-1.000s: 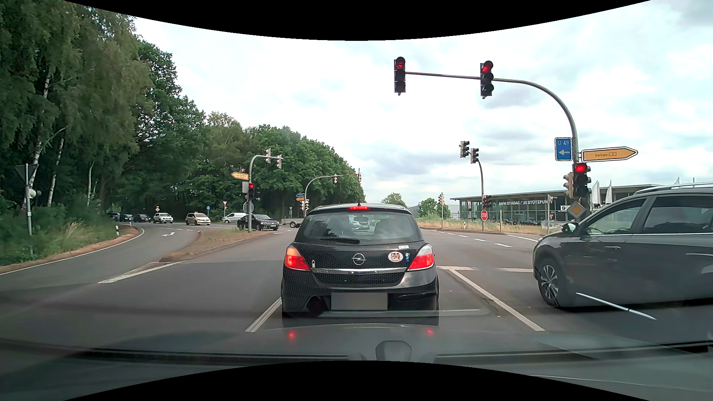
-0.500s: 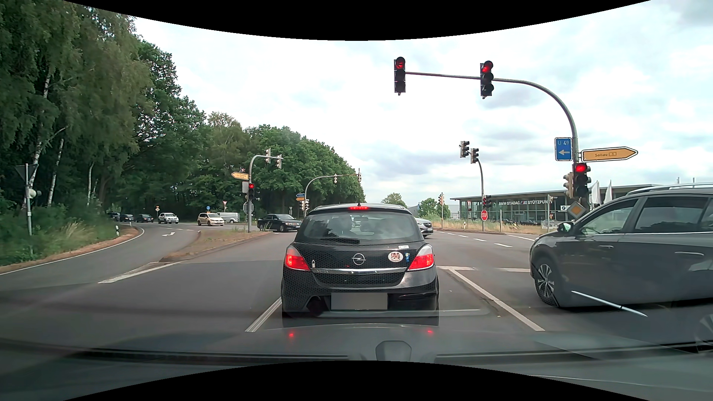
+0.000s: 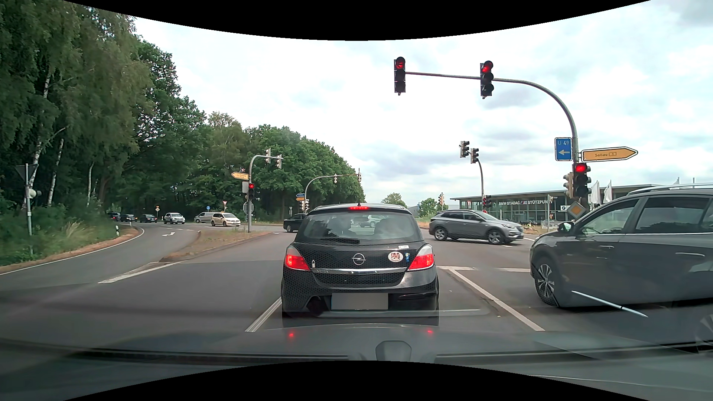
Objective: Follow the waypoints while adhering to traffic rules and regulations
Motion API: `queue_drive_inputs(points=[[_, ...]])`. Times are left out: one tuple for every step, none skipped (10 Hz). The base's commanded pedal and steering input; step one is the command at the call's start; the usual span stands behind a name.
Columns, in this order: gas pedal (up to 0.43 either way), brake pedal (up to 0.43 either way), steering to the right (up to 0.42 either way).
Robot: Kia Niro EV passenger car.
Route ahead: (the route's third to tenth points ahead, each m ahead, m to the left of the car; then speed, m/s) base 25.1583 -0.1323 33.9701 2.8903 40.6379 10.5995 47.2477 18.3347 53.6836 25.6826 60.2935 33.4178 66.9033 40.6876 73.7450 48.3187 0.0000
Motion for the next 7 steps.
queue_drive_inputs(points=[[0.000,0.232,-0.004],[0.000,0.232,-0.004],[0.000,0.232,-0.004],[0.000,0.232,-0.004],[0.000,0.226,-0.004],[0.000,0.232,-0.004],[0.000,0.232,-0.004]])
